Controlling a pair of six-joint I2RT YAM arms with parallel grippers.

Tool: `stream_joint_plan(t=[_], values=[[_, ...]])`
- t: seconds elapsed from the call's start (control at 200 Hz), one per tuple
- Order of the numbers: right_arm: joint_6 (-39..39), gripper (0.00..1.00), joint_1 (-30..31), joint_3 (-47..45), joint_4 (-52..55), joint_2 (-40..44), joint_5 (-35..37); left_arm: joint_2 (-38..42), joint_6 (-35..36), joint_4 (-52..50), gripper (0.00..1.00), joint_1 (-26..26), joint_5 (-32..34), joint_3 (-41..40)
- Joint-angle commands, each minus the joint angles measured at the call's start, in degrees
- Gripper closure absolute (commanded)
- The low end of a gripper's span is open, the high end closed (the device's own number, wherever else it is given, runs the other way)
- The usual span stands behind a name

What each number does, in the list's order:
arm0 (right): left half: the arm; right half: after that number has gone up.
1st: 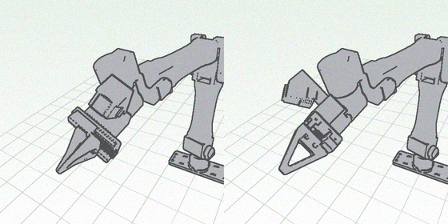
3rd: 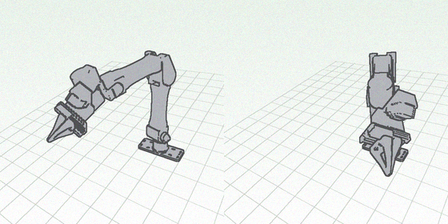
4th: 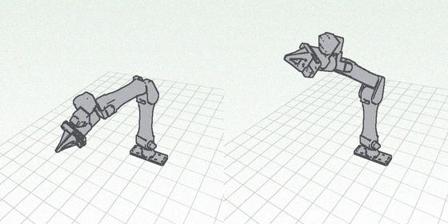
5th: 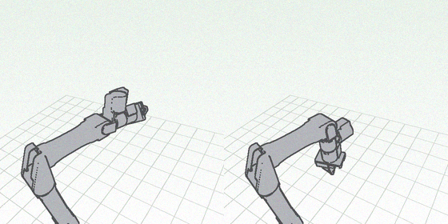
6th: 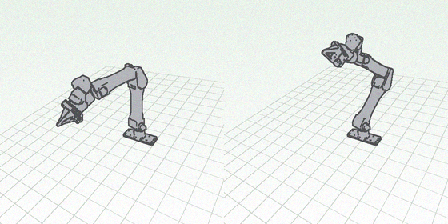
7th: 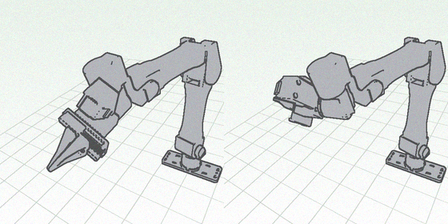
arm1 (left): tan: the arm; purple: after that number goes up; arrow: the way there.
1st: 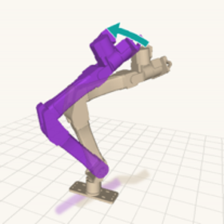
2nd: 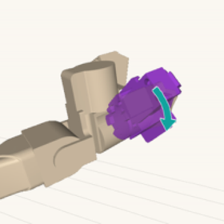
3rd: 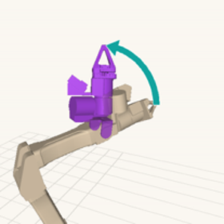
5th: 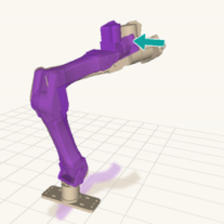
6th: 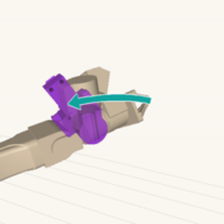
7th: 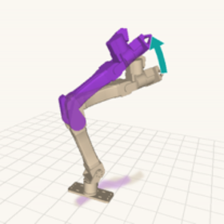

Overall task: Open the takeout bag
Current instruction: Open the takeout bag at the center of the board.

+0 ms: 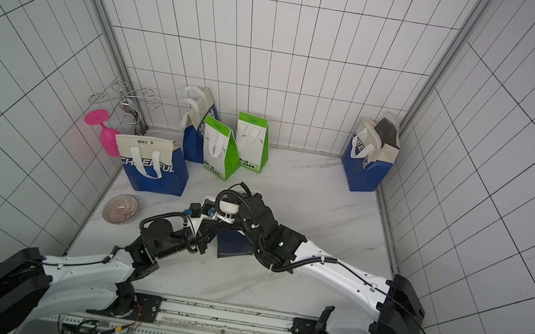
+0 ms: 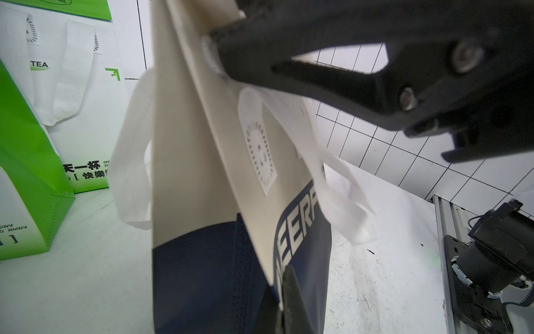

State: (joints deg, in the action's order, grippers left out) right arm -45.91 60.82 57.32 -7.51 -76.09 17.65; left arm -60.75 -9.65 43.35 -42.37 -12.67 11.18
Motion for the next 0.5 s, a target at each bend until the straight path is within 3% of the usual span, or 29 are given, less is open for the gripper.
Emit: stream_joint_plan(t=[0.0,0.495], values=[[0.12,0.79,0.09,-1.95,-0.68,-0.94,2.61,0.56,-0.14,0.46,1.00,-0.29,-1.56,0.93],[2.57,0.97,0.27,0.19,-0.31,-1.55,3.71,0.89,-0.15,0.17,1.00,-0.28,-1.53,0.91]])
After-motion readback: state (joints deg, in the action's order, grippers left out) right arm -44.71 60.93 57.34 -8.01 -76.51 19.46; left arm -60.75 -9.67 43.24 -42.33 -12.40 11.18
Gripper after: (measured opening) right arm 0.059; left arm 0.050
